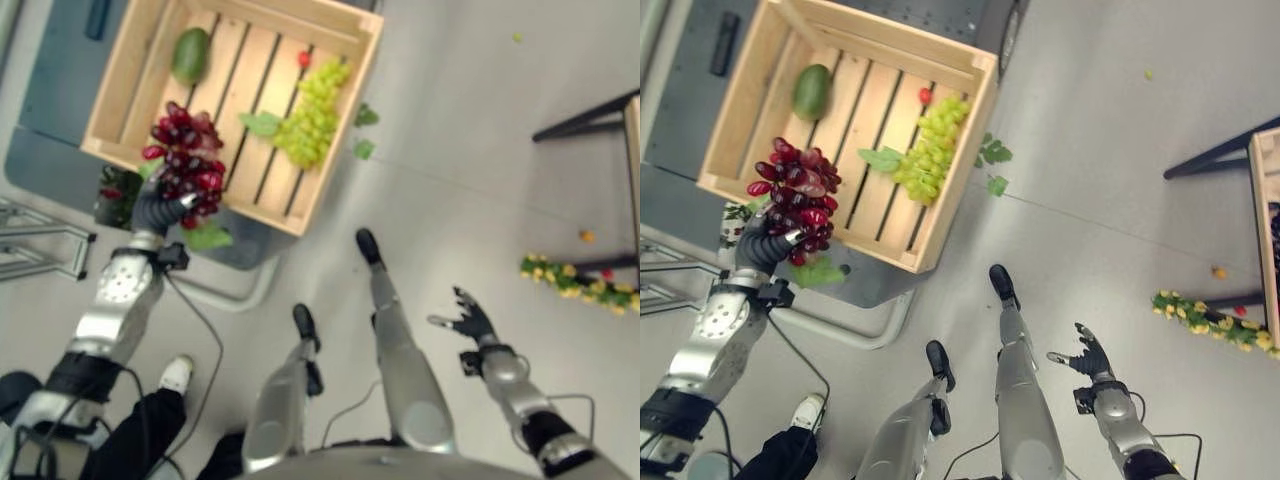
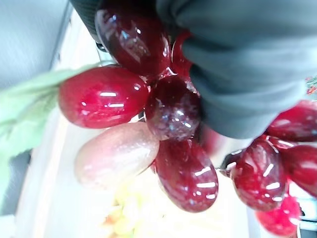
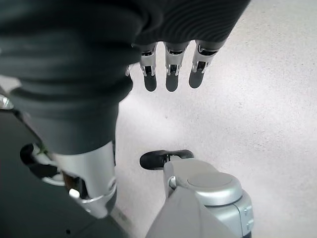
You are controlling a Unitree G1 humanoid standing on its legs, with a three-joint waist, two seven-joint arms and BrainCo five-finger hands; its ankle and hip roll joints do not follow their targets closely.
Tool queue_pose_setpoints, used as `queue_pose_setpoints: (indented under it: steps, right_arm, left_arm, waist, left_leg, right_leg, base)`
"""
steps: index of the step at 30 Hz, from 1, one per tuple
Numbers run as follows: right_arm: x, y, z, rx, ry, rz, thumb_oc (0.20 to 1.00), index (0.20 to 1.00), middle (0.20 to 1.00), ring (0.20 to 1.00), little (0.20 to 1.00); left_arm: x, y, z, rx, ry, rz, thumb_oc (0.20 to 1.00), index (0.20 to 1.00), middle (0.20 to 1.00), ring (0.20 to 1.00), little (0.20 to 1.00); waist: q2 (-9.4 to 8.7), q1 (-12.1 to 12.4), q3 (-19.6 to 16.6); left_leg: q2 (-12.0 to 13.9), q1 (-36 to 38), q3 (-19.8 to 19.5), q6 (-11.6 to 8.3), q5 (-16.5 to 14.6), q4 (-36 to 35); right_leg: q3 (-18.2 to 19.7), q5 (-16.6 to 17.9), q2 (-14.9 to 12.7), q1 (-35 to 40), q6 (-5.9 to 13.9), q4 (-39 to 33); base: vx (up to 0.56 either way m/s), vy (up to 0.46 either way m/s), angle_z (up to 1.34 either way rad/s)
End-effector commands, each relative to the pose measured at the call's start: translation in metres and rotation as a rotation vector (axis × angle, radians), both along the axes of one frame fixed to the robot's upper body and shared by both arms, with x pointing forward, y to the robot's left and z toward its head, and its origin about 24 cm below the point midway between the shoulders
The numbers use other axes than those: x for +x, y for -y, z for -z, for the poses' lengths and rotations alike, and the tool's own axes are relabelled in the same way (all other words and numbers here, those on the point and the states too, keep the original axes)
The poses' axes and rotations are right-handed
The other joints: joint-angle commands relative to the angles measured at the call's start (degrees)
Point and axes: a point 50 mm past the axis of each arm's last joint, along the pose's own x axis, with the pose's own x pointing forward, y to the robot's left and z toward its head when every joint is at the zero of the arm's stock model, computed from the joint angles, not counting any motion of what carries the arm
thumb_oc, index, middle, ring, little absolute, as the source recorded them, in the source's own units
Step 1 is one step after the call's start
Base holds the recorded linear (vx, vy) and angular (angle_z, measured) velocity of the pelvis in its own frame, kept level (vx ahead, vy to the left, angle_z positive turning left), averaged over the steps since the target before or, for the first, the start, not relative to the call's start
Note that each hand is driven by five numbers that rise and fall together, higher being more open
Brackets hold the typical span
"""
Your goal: Pick up the fruits from the basket on one side to the basket on the other side
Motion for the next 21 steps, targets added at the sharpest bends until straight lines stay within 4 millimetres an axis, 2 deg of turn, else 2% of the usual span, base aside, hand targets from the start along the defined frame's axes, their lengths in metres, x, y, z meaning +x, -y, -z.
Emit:
queue_pose_setpoints:
  steps: [1,6,7,8,11,14,15,18,19,20,21]
  right_arm:
    - [-0.014,0.001,0.01,-0.018,-0.068,-0.049,1.0,1.0,1.0,1.0,1.0]
    - [-0.011,-0.004,0.006,-0.003,-0.053,-0.103,1.0,1.0,1.0,1.0,1.0]
    - [-0.003,-0.007,-0.004,-0.003,-0.008,-0.144,1.0,1.0,1.0,1.0,1.0]
    - [-0.003,-0.007,-0.004,-0.002,-0.009,-0.143,1.0,1.0,1.0,1.0,1.0]
    - [0.013,-0.014,-0.026,-0.009,0.093,-0.221,1.0,1.0,1.0,1.0,1.0]
    - [0.037,-0.026,-0.071,-0.033,0.275,-0.343,1.0,1.0,1.0,1.0,1.0]
    - [0.037,-0.025,-0.071,-0.033,0.276,-0.341,1.0,1.0,1.0,1.0,1.0]
    - [0.051,-0.036,-0.108,-0.049,0.421,-0.425,1.0,1.0,1.0,1.0,1.0]
    - [0.056,-0.042,-0.129,-0.066,0.502,-0.466,1.0,1.0,1.0,1.0,1.0]
    - [0.055,-0.041,-0.129,-0.066,0.501,-0.463,1.0,1.0,1.0,1.0,1.0]
    - [0.058,-0.048,-0.15,-0.083,0.576,-0.511,1.0,1.0,1.0,1.0,1.0]
  left_arm:
    - [-0.008,-0.013,-0.051,0.151,0.148,0.024,0.2,0.2,0.2,0.2,0.2]
    - [-0.011,-0.023,-0.084,0.379,0.169,0.023,0.2,0.2,0.2,0.2,0.2]
    - [-0.012,-0.022,-0.1,0.464,0.183,0.041,0.2,0.2,0.2,0.2,0.2]
    - [-0.011,-0.022,-0.1,0.465,0.183,0.042,0.2,0.2,0.2,0.2,0.2]
    - [-0.011,-0.012,-0.123,0.593,0.216,0.084,0.2,0.2,0.2,0.2,0.2]
    - [-0.009,0.013,-0.148,0.766,0.285,0.158,0.2,0.2,0.2,0.2,0.2]
    - [-0.008,0.013,-0.148,0.767,0.286,0.16,0.2,0.2,0.2,0.2,0.2]
    - [-0.006,0.03,-0.157,0.852,0.325,0.203,0.2,0.2,0.2,0.2,0.2]
    - [-0.005,0.044,-0.16,0.903,0.356,0.247,0.2,0.2,0.2,0.2,0.2]
    - [-0.004,0.045,-0.16,0.904,0.357,0.25,0.2,0.2,0.2,0.2,0.2]
    - [-0.004,0.054,-0.162,0.943,0.379,0.274,0.2,0.2,0.2,0.2,0.2]
  waist:
    - [2.48,1.1,-4.5]
    - [2.85,2.1,-6.0]
    - [3.09,2.4,-6.6]
    - [3.08,2.5,-6.6]
    - [3.51,2.8,-7.7]
    - [3.77,3.2,-9.4]
    - [3.72,3.3,-9.5]
    - [3.88,3.4,-11.3]
    - [3.89,3.5,-12.5]
    - [3.87,3.7,-12.4]
    - [3.68,3.8,-13.6]
  left_leg:
    - [-1.0,-8.5,-3.7,2.26,6.4,0.9]
    - [-1.0,-7.3,-5.0,2.28,6.6,1.0]
    - [-1.0,-6.5,-5.5,2.24,6.5,1.0]
    - [-1.0,-6.5,-5.5,2.24,6.5,1.0]
    - [-1.1,-5.3,-6.2,2.22,6.4,0.8]
    - [-1.2,-3.1,-7.3,2.3,5.8,0.4]
    - [-1.2,-3.3,-7.3,2.24,6.1,0.3]
    - [-1.4,-1.7,-7.9,2.4,5.7,-0.2]
    - [-1.6,-0.7,-8.2,2.48,5.4,-0.3]
    - [-1.7,-0.6,-8.2,2.49,5.4,-0.3]
    - [-1.8,0.3,-8.5,2.56,5.0,-0.5]
  right_leg:
    - [-1.9,-11.9,-0.3,6.2,5.88,2.4]
    - [-3.1,-12.7,-0.7,8.3,5.72,2.5]
    - [-3.7,-13.0,-1.0,9.3,5.72,2.5]
    - [-3.7,-13.0,-1.0,9.4,5.72,2.5]
    - [-4.5,-13.5,-1.2,10.8,5.8,2.6]
    - [-5.6,-14.7,-1.8,13.3,5.97,3.0]
    - [-5.6,-14.5,-1.8,13.2,5.95,2.9]
    - [-6.4,-15.2,-2.1,14.6,6.15,3.1]
    - [-6.9,-15.8,-2.4,15.7,6.25,3.2]
    - [-7.0,-15.8,-2.4,15.9,6.25,3.2]
    - [-7.5,-16.2,-2.8,16.8,6.38,3.4]
  base:
    - [0.0,-0.016,0.22]
    - [-0.01,-0.01,0.25]
    - [0.0,-0.012,0.22]
    - [0.02,-0.007,0.18]
    - [0.01,-0.002,0.16]
    - [0.03,-0.004,0.16]
    - [0.01,-0.003,0.18]
    - [0.05,0.006,0.11]
    - [0.05,0.01,0.04]
    - [0.07,0.0,0.12]
    - [0.04,-0.001,0.1]
